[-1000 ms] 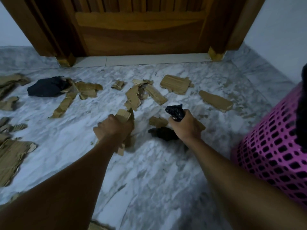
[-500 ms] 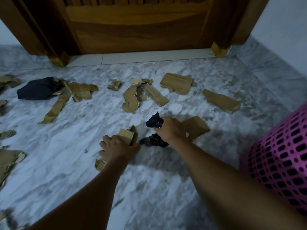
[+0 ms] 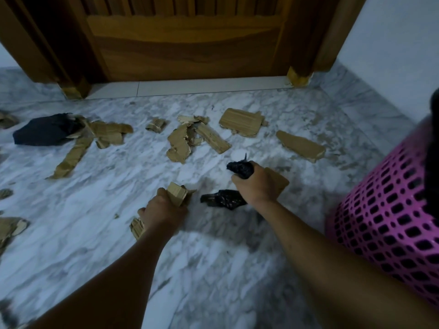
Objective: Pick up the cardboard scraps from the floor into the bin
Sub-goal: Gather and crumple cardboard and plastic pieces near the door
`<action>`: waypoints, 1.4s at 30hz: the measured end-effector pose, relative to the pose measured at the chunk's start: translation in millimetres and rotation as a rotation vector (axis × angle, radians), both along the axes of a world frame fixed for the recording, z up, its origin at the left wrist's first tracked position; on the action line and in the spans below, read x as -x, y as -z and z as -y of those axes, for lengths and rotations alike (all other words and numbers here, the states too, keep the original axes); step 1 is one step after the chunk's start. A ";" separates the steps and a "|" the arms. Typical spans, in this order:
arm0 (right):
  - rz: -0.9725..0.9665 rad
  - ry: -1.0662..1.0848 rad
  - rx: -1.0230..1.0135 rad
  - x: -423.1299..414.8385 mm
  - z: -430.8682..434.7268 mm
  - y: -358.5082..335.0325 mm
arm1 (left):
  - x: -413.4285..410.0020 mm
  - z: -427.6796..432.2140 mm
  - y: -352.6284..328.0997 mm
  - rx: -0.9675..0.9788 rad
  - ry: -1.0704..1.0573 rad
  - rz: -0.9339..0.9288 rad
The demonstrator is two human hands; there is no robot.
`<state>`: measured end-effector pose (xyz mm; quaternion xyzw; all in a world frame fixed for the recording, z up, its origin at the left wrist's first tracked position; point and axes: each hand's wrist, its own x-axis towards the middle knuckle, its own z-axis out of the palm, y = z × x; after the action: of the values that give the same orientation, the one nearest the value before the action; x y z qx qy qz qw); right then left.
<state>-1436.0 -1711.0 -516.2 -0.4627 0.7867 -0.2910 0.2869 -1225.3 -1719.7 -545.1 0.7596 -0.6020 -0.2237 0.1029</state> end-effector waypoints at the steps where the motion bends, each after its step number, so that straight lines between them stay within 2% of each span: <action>1: -0.031 0.037 0.032 5.5 -2.6 -2.7 | 1.6 -0.4 -1.1 -0.001 0.002 -0.018; 5: -0.156 0.202 0.071 31.5 -10.1 -4.3 | 15.8 -4.5 -6.8 0.023 0.035 -0.061; 10: -0.261 0.263 -0.213 60.0 -15.9 9.9 | 32.2 -6.4 -3.7 -0.032 0.090 -0.062; 13: -0.202 0.275 -0.317 66.8 -20.1 22.0 | 35.8 -5.7 -0.4 -0.048 0.108 -0.012; 19: -0.019 0.331 -0.287 71.4 -5.7 20.3 | 43.7 -3.0 2.6 -0.020 0.097 0.006; 26: 0.007 0.292 -0.184 53.9 -6.6 21.9 | 56.0 9.7 -11.9 -0.066 0.220 -0.048; 29: 0.007 0.274 -0.141 55.7 3.4 -3.4 | 61.9 23.9 -37.9 -0.050 0.265 -0.114; 36: -0.271 0.204 -0.245 83.6 39.0 -108.2 | 59.8 75.5 -133.9 -0.075 0.316 -0.277; 39: -0.237 0.260 -0.222 92.3 50.1 -155.0 | 57.5 91.4 -170.0 -0.084 0.310 -0.275; 42: -0.207 0.303 -0.197 105.7 60.9 -172.1 | 61.8 109.6 -182.5 -0.075 0.260 -0.274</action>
<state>-1541.8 -1771.9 -344.1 -0.3361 0.8973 -0.2033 0.2016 -1287.1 -1829.3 -362.5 0.6412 -0.6667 -0.3586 0.1258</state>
